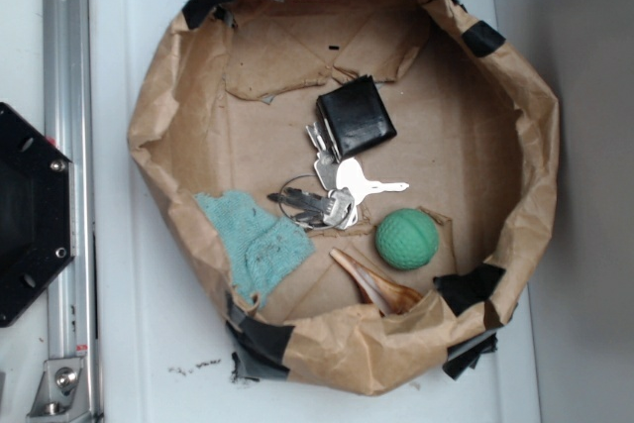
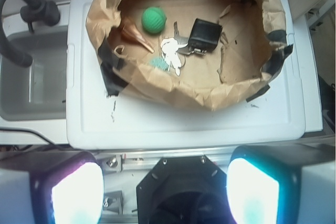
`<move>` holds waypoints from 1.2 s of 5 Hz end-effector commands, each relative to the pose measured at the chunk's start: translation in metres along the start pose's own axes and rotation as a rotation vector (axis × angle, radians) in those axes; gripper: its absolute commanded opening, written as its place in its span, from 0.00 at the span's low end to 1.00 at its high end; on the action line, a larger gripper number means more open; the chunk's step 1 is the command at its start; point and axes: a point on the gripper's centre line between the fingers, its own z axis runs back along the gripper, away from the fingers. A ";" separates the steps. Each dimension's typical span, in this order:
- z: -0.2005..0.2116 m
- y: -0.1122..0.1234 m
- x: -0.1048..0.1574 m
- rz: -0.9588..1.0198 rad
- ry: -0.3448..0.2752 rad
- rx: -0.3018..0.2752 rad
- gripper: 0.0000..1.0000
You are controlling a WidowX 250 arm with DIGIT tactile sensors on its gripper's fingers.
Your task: Grab the black box.
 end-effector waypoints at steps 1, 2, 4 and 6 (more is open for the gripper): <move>0.000 0.000 0.000 0.000 0.000 0.000 1.00; -0.022 0.023 0.038 -0.082 0.009 -0.026 1.00; -0.082 0.045 0.098 -0.371 0.073 -0.028 1.00; -0.140 0.050 0.113 -0.765 0.190 0.069 1.00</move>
